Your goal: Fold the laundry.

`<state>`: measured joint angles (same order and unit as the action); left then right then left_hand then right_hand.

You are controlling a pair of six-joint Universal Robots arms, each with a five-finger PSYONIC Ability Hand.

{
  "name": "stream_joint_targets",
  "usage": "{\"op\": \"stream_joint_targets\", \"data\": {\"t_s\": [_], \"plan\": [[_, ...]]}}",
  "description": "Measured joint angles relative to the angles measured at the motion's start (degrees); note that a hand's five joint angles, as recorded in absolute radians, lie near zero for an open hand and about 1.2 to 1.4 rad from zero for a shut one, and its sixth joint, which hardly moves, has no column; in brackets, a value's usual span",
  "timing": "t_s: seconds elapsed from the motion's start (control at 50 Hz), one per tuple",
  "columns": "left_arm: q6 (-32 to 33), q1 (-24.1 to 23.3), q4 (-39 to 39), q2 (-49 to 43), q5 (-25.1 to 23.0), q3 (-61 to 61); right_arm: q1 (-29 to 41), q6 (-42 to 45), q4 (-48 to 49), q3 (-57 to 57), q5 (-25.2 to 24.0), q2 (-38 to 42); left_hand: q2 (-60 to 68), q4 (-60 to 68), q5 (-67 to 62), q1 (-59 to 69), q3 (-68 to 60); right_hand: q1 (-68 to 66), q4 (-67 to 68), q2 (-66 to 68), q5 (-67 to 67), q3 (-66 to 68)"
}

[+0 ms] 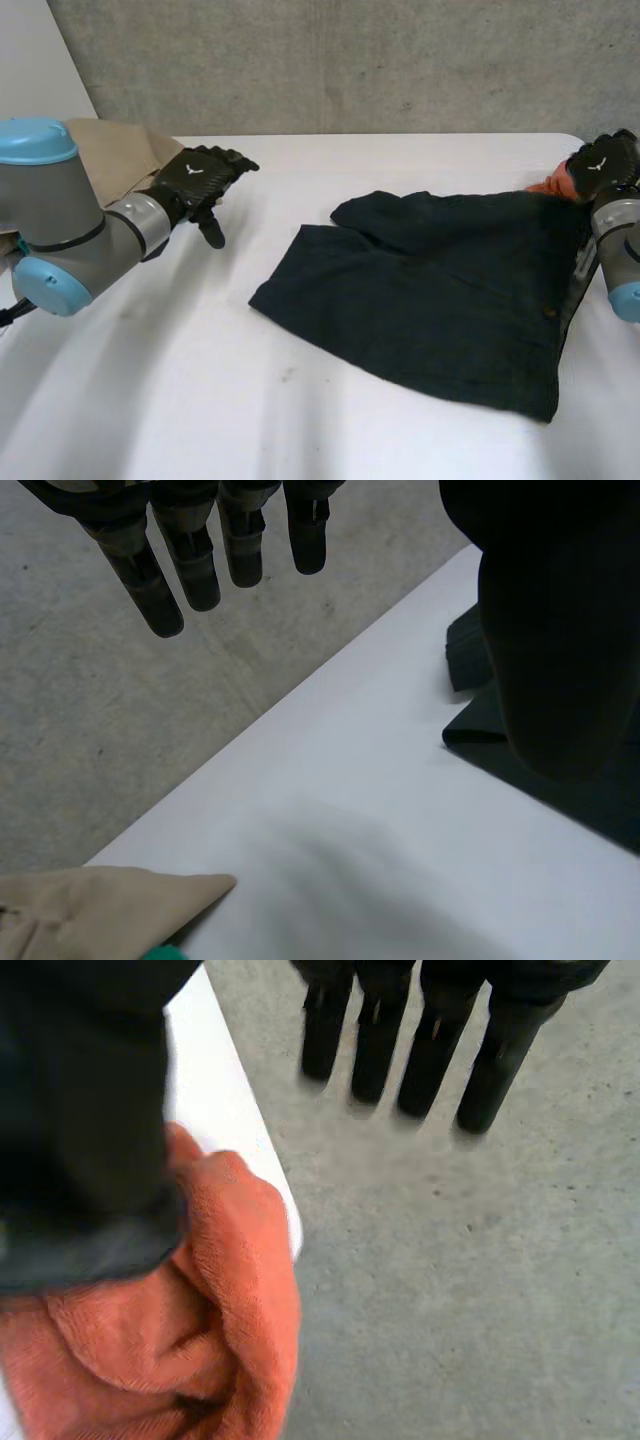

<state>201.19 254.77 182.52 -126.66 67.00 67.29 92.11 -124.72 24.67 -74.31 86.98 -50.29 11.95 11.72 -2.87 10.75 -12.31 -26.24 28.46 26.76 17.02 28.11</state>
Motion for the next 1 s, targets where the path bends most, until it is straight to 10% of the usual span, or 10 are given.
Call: {"op": "stream_joint_targets", "data": {"t_s": [0.08, 0.46, 0.8, 1.0], "plan": [[0.1, -1.0, -0.4, 0.3, 0.0, 1.2, 0.8, -4.7, -6.8, 2.3, -0.7, 0.1, 0.0, 0.0, 0.0, 0.0, 0.0, 13.7, -16.2, -14.9, -14.2, -16.1], [10.5, -6.3, -5.9, 3.4, -1.4, 9.3, 4.2, -31.5, -45.4, -16.6, -4.0, -27.3, 5.2, 5.7, -4.6, 6.5, -4.7, 12.9, -13.5, -11.7, -11.7, -13.0], [15.4, -9.4, -6.6, -4.4, -0.3, 3.8, 12.3, -27.5, -29.5, -41.5, -0.7, -34.9, 8.7, 9.1, -8.1, 10.1, -8.3, 1.8, -3.8, -2.9, -1.9, -3.6], [15.4, -11.1, -6.9, -6.6, 0.9, 2.2, 14.1, -28.0, -23.5, -44.7, 1.8, -33.7, 25.4, 25.8, -24.5, 27.6, -25.0, -27.5, 26.6, 28.7, 28.0, 26.9]]}}
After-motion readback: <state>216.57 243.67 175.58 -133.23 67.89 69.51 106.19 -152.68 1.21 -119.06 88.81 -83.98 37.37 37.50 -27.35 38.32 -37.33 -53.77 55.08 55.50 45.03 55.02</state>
